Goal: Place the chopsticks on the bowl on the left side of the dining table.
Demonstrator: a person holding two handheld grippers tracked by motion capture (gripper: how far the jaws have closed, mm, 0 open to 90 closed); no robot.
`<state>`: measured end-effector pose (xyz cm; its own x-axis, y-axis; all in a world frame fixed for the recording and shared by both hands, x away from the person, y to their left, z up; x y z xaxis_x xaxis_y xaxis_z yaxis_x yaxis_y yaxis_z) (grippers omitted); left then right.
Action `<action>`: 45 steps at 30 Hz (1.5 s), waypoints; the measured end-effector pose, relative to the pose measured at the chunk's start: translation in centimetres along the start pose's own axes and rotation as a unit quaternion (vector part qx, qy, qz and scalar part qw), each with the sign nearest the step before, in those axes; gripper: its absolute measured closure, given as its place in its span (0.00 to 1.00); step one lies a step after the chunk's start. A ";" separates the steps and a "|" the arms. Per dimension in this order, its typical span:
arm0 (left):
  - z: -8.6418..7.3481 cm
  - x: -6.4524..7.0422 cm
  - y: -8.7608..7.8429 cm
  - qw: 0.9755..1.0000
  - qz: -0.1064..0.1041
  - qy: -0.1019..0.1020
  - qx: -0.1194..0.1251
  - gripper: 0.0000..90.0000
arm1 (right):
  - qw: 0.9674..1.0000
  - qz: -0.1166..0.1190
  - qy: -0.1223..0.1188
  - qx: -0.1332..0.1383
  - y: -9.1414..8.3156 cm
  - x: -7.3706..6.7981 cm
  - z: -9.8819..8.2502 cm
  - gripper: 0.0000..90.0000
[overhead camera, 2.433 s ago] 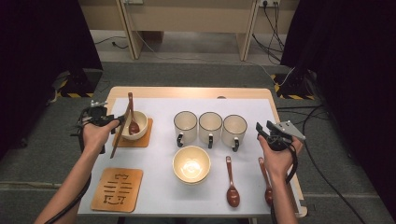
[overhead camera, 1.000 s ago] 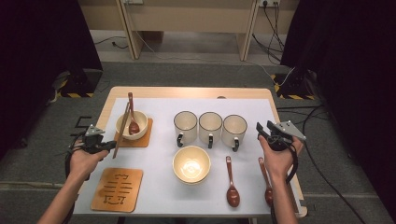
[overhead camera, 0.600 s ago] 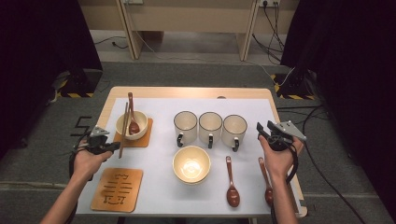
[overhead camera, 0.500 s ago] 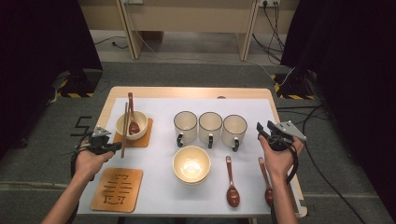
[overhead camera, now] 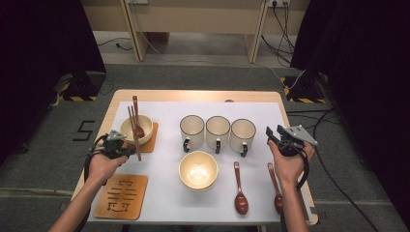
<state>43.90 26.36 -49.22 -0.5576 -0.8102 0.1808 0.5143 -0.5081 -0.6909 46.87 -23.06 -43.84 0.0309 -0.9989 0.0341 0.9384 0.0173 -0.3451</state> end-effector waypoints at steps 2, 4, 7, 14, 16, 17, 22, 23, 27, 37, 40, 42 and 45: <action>0.2 0.2 0.3 1.000 -0.002 0.001 -0.001 0.99 | 1.000 0.000 0.002 -0.001 0.0 0.0 0.0 0.61; 0.5 0.6 0.8 1.000 -0.005 0.003 -0.002 0.99 | 1.000 -0.001 0.000 0.000 -0.1 0.1 0.0 0.61; 0.7 0.8 1.1 1.000 -0.008 0.005 -0.004 0.99 | 1.000 -0.001 0.001 0.001 -0.1 0.1 0.1 0.61; 1.6 1.6 2.2 1.000 -0.015 0.007 -0.005 0.99 | 1.000 -0.001 0.000 0.001 0.0 0.1 0.0 0.61; 2.0 1.9 2.7 1.000 -0.015 0.009 -0.005 0.99 | 1.000 -0.002 0.000 0.000 -0.1 0.2 0.1 0.61; 2.2 2.0 2.9 1.000 -0.016 0.010 -0.006 0.99 | 1.000 -0.002 0.000 0.000 -0.1 0.2 0.1 0.61; 2.9 2.3 3.6 1.000 -0.016 0.010 -0.005 0.99 | 1.000 -0.002 0.002 0.000 -0.1 0.2 0.0 0.61; 3.0 2.4 3.8 1.000 -0.016 0.009 -0.004 0.99 | 1.000 -0.001 0.004 0.000 -0.1 0.2 0.0 0.61; 3.5 2.6 4.3 1.000 -0.018 0.009 -0.004 0.99 | 1.000 -0.002 0.002 0.001 -0.1 0.3 0.1 0.61; 3.7 2.9 4.5 1.000 -0.018 0.010 0.001 0.99 | 1.000 -0.003 0.002 0.001 -0.1 0.4 0.0 0.61; 3.4 3.3 4.0 1.000 -0.020 0.014 0.003 0.99 | 1.000 -0.003 0.003 0.000 -0.1 0.4 0.0 0.61; 3.2 3.7 3.8 1.000 -0.026 0.018 0.003 0.99 | 1.000 -0.003 0.003 0.000 -0.1 0.4 0.0 0.61; 3.1 4.7 3.4 0.999 -0.033 0.028 0.005 0.99 | 1.000 -0.002 0.002 -0.002 -0.1 0.3 0.0 0.61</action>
Point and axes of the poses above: each handheld gripper's, and its own axes: y roughly forward along the jaws, z roughly out of its top, x roughly to its right, the point moved 7 cm from there along y, roughly forward along the jaws, and after that the axes turned 11 degrees about -z, right-handed, at the moved point
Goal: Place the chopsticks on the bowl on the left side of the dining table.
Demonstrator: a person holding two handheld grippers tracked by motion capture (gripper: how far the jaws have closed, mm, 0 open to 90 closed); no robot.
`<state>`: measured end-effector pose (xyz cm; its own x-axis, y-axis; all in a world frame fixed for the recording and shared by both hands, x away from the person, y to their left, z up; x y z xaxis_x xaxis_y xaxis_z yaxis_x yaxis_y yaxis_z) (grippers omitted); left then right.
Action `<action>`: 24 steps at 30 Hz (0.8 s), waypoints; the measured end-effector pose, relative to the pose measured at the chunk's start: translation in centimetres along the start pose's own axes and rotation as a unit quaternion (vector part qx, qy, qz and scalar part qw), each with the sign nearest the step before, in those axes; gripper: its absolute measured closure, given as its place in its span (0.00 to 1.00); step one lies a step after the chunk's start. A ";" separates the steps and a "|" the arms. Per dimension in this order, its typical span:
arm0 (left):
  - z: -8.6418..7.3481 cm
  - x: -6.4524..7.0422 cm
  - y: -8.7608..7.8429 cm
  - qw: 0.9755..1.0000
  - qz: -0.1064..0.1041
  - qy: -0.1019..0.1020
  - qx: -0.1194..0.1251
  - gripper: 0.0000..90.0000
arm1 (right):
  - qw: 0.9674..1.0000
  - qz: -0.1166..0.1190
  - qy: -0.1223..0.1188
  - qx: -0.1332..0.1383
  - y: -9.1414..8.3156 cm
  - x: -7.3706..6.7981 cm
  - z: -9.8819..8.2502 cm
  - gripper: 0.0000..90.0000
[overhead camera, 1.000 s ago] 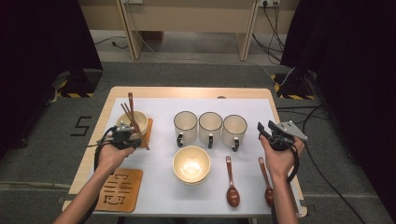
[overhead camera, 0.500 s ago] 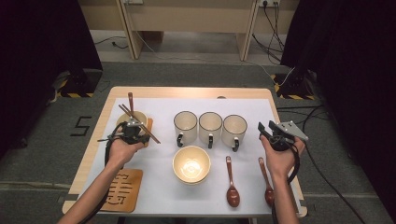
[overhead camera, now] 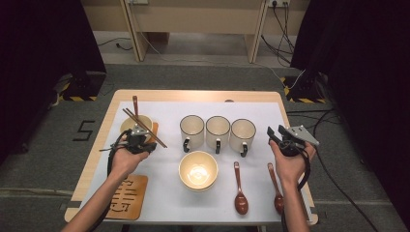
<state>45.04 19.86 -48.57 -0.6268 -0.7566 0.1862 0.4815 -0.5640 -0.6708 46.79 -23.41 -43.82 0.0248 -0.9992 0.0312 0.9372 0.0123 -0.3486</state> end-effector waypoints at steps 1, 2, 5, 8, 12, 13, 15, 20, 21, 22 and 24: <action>0.0 0.4 0.0 1.000 -0.004 0.004 0.000 0.99 | 1.000 0.000 0.000 0.000 0.0 0.0 0.0 0.61; 0.0 0.9 0.0 1.000 -0.009 0.008 0.000 0.99 | 1.000 0.000 -0.001 0.002 0.0 0.0 0.0 0.61; 0.1 2.3 0.2 0.999 -0.023 0.022 -0.003 0.99 | 1.000 0.001 0.000 0.002 0.0 -0.1 0.0 0.61; 0.2 3.2 0.4 0.999 -0.031 0.031 -0.004 0.99 | 1.000 0.000 -0.001 0.002 0.0 0.0 0.1 0.61; 0.6 4.7 1.0 0.998 -0.041 0.044 -0.003 0.99 | 1.000 -0.001 0.001 0.001 0.0 0.1 0.0 0.61; 0.7 4.8 1.2 0.998 -0.042 0.046 -0.004 0.99 | 1.000 0.000 0.001 0.002 0.0 0.1 0.0 0.61; 0.8 4.8 1.5 0.998 -0.040 0.046 -0.004 0.99 | 1.000 -0.001 0.001 0.003 0.0 0.1 0.0 0.61; 0.9 4.6 1.8 0.998 -0.036 0.045 -0.004 0.99 | 1.000 -0.001 0.000 0.001 0.0 0.3 0.0 0.61; 0.9 4.6 1.8 0.998 -0.035 0.044 -0.003 0.99 | 1.000 -0.001 0.000 0.000 0.0 0.3 0.0 0.61; 0.9 4.5 1.9 0.998 -0.035 0.043 -0.004 0.99 | 1.000 0.000 0.001 0.000 0.1 0.2 -0.1 0.61; 0.9 4.4 2.0 0.999 -0.035 0.041 -0.003 0.99 | 1.000 -0.001 0.000 0.001 0.1 0.2 -0.1 0.61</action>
Point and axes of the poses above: each handheld gripper's, and its own axes: y roughly forward along the jaws, z roughly out of its top, x roughly to its right, the point moved 7 cm from there along y, roughly forward along the jaws, and after that the axes turned 11 degrees about -z, right-handed, at the moved point
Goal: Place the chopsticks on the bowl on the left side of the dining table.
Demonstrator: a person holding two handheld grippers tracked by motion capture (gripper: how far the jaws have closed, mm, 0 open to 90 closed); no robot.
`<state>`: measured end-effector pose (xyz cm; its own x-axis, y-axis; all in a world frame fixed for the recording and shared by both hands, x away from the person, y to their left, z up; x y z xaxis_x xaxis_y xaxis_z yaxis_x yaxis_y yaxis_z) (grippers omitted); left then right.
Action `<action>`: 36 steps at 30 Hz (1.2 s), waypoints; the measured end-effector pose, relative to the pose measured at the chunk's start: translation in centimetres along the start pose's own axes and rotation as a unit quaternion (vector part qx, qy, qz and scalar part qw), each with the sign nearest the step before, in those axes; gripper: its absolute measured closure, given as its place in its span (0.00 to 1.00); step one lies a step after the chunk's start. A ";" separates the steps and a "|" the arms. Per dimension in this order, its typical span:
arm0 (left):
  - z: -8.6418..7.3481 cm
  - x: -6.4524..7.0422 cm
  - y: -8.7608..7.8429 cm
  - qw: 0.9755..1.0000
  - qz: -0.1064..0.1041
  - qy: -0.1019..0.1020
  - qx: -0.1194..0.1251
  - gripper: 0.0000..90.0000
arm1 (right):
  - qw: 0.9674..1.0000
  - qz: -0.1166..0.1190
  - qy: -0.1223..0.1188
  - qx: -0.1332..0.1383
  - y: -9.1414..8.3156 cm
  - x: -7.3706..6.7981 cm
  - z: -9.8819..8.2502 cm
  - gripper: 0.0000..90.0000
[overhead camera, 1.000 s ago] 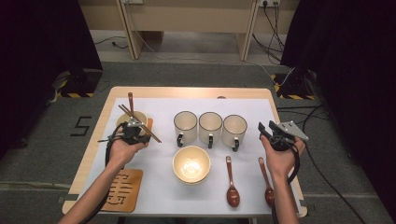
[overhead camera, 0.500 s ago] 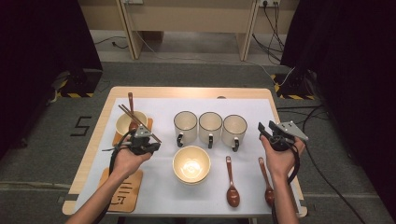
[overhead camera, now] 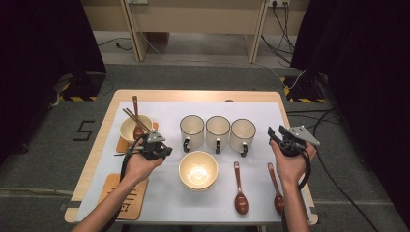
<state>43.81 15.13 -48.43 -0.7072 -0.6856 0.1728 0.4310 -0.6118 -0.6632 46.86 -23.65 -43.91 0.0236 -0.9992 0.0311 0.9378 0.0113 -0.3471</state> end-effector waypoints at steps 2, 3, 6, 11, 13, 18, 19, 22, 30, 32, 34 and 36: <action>0.0 -0.2 0.0 1.000 0.003 -0.001 -0.001 0.99 | 1.000 0.000 -0.001 -0.001 0.0 0.0 0.0 0.61; 0.0 -0.4 0.0 1.000 0.007 0.001 -0.001 0.99 | 1.000 -0.001 -0.001 0.001 0.0 0.0 0.0 0.61; 0.0 -0.6 0.0 1.000 0.009 -0.001 -0.001 0.99 | 1.000 -0.001 0.001 0.000 0.0 0.1 0.0 0.61; 0.0 -1.0 0.1 1.000 0.013 -0.006 0.001 0.99 | 1.000 -0.003 0.000 0.001 0.0 0.1 0.0 0.61; 0.1 -1.1 0.1 1.000 0.013 -0.006 0.000 0.99 | 1.000 -0.002 -0.001 -0.001 0.0 0.1 0.0 0.61; 0.1 -1.2 0.1 1.000 0.015 -0.008 0.000 0.99 | 1.000 -0.001 0.002 -0.001 0.0 0.1 0.0 0.61; 0.1 -1.4 0.1 1.000 0.016 -0.009 0.000 0.99 | 1.000 -0.001 0.002 -0.002 0.0 0.1 0.0 0.61; 0.1 -1.5 0.1 1.000 0.018 -0.009 -0.001 0.99 | 1.000 -0.002 0.001 -0.002 0.0 0.1 -0.1 0.61; 0.4 -1.9 0.1 1.000 0.022 -0.014 0.004 0.99 | 1.000 -0.002 0.001 -0.002 0.0 0.1 -0.1 0.61; 0.4 -2.1 0.2 1.000 0.023 -0.017 0.005 0.99 | 1.000 -0.002 0.001 -0.002 0.0 0.2 -0.1 0.61; 0.4 -2.1 0.2 1.000 0.024 -0.019 0.006 0.99 | 1.000 -0.003 0.001 -0.003 -0.1 0.2 -0.1 0.61; 0.4 -2.2 0.2 0.999 0.023 -0.020 0.009 0.99 | 1.000 -0.003 0.001 -0.002 0.0 0.2 0.0 0.61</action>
Point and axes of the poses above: each handheld gripper's, and its own axes: y roughly forward along the jaws, z roughly out of its top, x roughly to its right, the point moved 7 cm from there along y, roughly forward along the jaws, and after that the axes turned 11 degrees about -z, right-handed, at the moved point
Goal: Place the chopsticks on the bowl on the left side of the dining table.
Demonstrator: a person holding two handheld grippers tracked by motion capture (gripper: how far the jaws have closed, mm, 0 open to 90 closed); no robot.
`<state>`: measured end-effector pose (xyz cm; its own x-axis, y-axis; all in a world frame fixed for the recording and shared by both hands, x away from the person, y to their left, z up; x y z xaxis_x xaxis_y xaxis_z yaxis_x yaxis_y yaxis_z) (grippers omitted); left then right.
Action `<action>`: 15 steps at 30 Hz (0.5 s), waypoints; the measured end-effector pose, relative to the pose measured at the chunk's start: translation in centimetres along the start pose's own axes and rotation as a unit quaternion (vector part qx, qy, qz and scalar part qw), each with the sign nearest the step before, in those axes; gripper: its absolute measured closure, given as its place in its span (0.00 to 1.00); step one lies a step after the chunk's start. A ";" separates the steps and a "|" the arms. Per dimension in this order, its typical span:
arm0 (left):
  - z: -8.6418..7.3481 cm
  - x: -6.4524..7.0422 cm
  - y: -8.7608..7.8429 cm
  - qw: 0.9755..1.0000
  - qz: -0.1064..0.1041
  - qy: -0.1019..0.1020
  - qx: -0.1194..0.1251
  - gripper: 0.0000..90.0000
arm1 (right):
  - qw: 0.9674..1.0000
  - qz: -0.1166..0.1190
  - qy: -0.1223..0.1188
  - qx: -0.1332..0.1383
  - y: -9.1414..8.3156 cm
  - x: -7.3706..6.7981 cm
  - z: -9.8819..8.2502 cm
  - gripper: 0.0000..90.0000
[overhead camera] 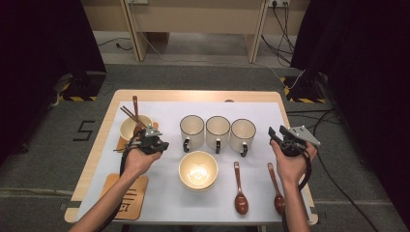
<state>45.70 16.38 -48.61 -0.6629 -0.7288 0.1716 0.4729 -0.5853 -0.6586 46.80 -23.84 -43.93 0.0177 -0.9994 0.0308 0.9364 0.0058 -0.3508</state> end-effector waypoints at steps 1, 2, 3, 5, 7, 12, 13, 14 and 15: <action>0.0 0.0 -0.1 1.000 0.000 0.000 0.001 0.99 | 1.000 0.000 0.000 0.000 0.0 0.0 0.0 0.61; 0.0 0.1 -0.2 1.000 0.000 0.001 0.002 0.99 | 1.000 0.000 -0.001 0.000 0.0 0.0 0.0 0.61; 0.1 0.2 -0.3 1.000 -0.001 0.001 0.006 0.99 | 1.000 0.000 -0.001 0.000 0.0 0.0 0.0 0.61; 0.3 0.3 -0.8 1.000 -0.002 0.005 0.010 0.99 | 1.000 -0.001 -0.001 0.001 0.0 0.0 0.0 0.61; 0.6 0.3 -1.4 1.000 -0.001 0.005 0.017 0.99 | 1.000 0.000 0.000 0.000 0.0 0.0 0.0 0.61; 1.5 -1.5 -3.3 0.999 0.017 -0.007 0.039 0.99 | 1.000 0.000 0.001 0.001 -0.1 -0.1 0.0 0.61; 1.6 -2.2 -3.7 0.999 0.024 -0.015 0.044 0.99 | 1.000 0.000 0.000 0.002 -0.1 -0.1 0.1 0.61; 1.8 -2.8 -4.0 0.998 0.030 -0.020 0.050 0.99 | 1.000 0.001 -0.001 0.002 -0.1 -0.1 0.1 0.61; 1.9 -3.5 -4.2 0.998 0.037 -0.026 0.052 0.99 | 1.000 0.001 -0.002 0.002 -0.1 -0.1 0.1 0.61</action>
<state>47.08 20.72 -45.06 -0.5942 -0.7872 0.1650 0.5791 -0.5611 -0.5914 46.78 -23.69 -43.85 0.0207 -0.9992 0.0342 0.9379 0.0076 -0.3468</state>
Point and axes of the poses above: each handheld gripper's, and its own axes: y roughly forward along the jaws, z roughly out of its top, x roughly to its right, the point moved 7 cm from there along y, roughly forward along the jaws, and after that the axes turned 11 degrees about -z, right-handed, at the moved point
